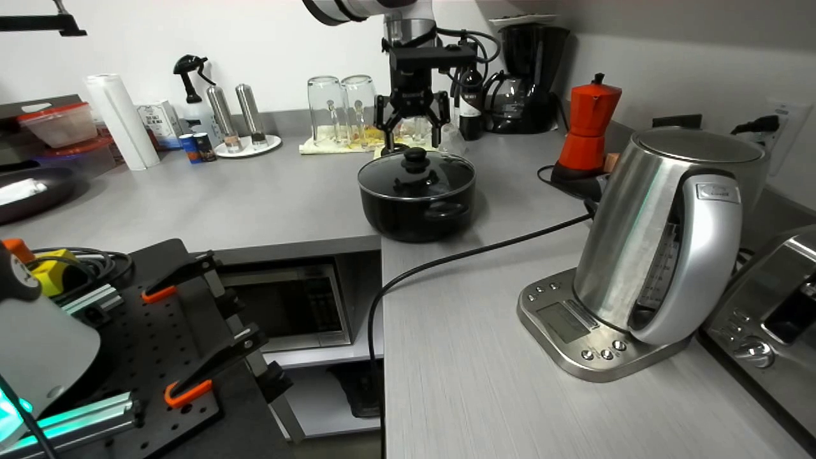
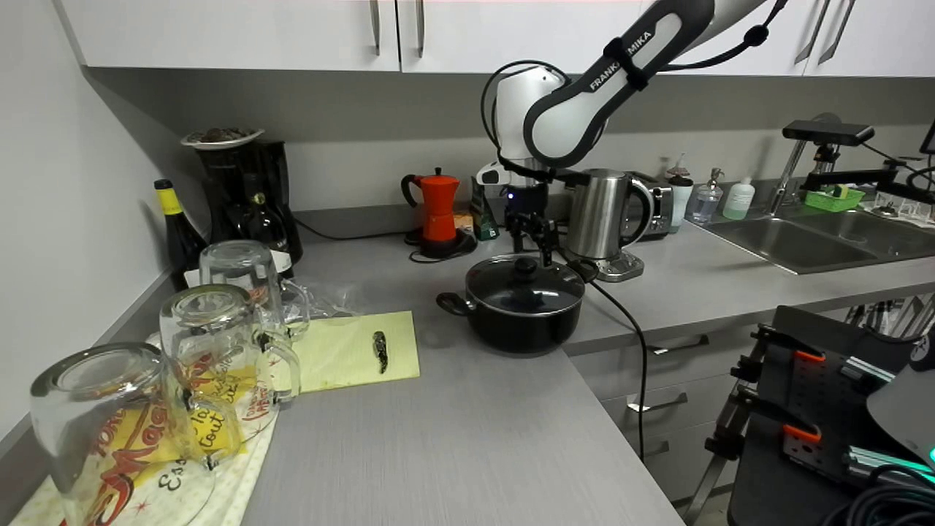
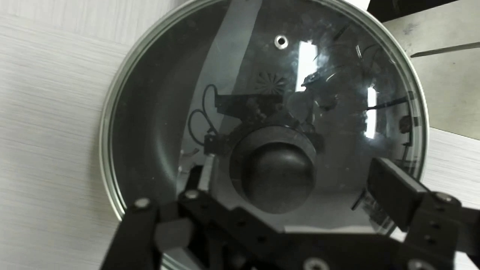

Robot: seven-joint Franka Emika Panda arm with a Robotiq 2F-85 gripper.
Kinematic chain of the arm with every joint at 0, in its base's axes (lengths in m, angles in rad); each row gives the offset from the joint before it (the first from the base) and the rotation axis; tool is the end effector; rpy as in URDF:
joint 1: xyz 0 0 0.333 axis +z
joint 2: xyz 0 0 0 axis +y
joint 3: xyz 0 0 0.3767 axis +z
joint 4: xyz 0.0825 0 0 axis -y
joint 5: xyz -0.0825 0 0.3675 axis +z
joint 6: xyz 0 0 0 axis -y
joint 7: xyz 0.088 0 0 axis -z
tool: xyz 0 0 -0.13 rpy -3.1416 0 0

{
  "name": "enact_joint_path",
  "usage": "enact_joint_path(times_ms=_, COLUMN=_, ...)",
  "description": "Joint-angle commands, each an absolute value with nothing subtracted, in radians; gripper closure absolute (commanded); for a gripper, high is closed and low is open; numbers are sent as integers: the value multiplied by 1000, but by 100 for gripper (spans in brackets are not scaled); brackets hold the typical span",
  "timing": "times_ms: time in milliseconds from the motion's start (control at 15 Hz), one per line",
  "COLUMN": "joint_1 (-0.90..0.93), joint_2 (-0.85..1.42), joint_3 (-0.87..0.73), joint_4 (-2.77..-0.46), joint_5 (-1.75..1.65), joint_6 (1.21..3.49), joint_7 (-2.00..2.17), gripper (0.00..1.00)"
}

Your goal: Remove the glass lid from the pot.

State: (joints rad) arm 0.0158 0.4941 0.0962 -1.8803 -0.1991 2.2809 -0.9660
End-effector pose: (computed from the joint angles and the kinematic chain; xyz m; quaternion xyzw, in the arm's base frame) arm 0.6393 0.0586 0.2821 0.8220 0.5656 -0.0607 0.0266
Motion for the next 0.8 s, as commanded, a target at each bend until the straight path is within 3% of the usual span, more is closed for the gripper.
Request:
enact_joint_path(times_ms=0, joint_1=9, joint_2=521, joint_3=108, joint_4=-1845, joint_5=-212, joint_6=2291, joint_7=-1004, gripper=0)
enact_joint_path(times_ms=333, joint_1=8, joint_2=535, joint_3=111, joint_4=-1836, joint_5=-208, joint_6=2293, joint_7=-1016, gripper=0)
enact_joint_path(times_ms=400, joint_1=7, joint_2=538, joint_3=112, joint_4=-1834, joint_5=-207, joint_6=2293, joint_7=-1018, gripper=25)
enact_joint_path(times_ms=533, joint_1=5, joint_2=544, joint_3=112, joint_4=-1830, joint_5=-204, joint_6=2293, joint_7=-1025, gripper=32)
enact_joint_path(times_ms=733, joint_1=2, joint_2=545, joint_3=114, joint_4=-1831, joint_5=-202, joint_6=2298, joint_7=-1036, gripper=56)
